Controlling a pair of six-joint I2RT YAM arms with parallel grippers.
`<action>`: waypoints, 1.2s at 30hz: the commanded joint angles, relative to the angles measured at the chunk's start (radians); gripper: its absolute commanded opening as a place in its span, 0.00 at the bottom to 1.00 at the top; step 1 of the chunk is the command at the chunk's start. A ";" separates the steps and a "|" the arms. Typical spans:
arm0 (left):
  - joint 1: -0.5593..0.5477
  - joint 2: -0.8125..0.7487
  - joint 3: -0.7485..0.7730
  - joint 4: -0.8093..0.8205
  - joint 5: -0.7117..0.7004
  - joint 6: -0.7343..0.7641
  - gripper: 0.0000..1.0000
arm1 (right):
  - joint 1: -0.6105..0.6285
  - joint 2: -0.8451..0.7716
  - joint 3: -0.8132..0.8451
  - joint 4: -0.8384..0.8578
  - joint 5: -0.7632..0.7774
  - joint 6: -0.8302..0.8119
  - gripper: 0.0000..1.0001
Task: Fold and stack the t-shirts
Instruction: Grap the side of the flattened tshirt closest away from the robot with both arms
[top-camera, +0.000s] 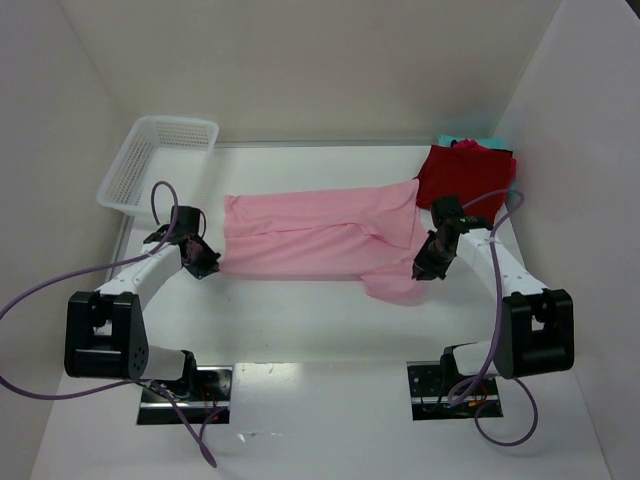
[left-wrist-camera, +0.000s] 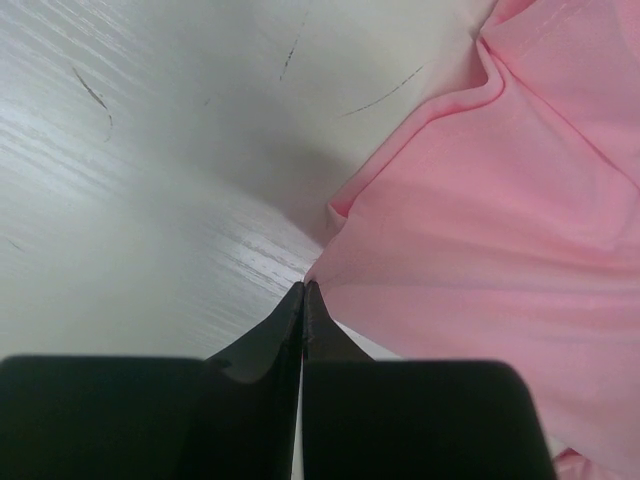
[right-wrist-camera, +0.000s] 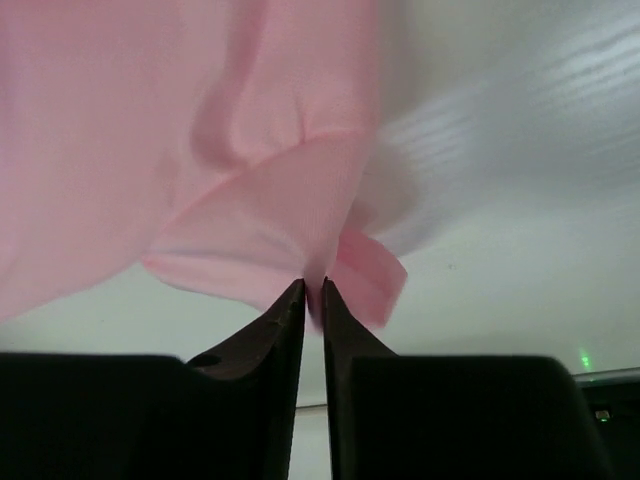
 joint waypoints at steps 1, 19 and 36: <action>0.001 -0.030 -0.003 -0.015 -0.024 0.028 0.00 | -0.007 -0.041 -0.074 -0.012 -0.042 0.029 0.19; 0.001 -0.048 -0.013 -0.036 0.032 0.059 0.73 | 0.186 -0.101 -0.162 0.043 0.030 0.259 0.89; 0.001 -0.057 0.007 -0.036 0.042 0.108 0.77 | 0.287 -0.102 -0.248 0.125 0.243 0.418 0.78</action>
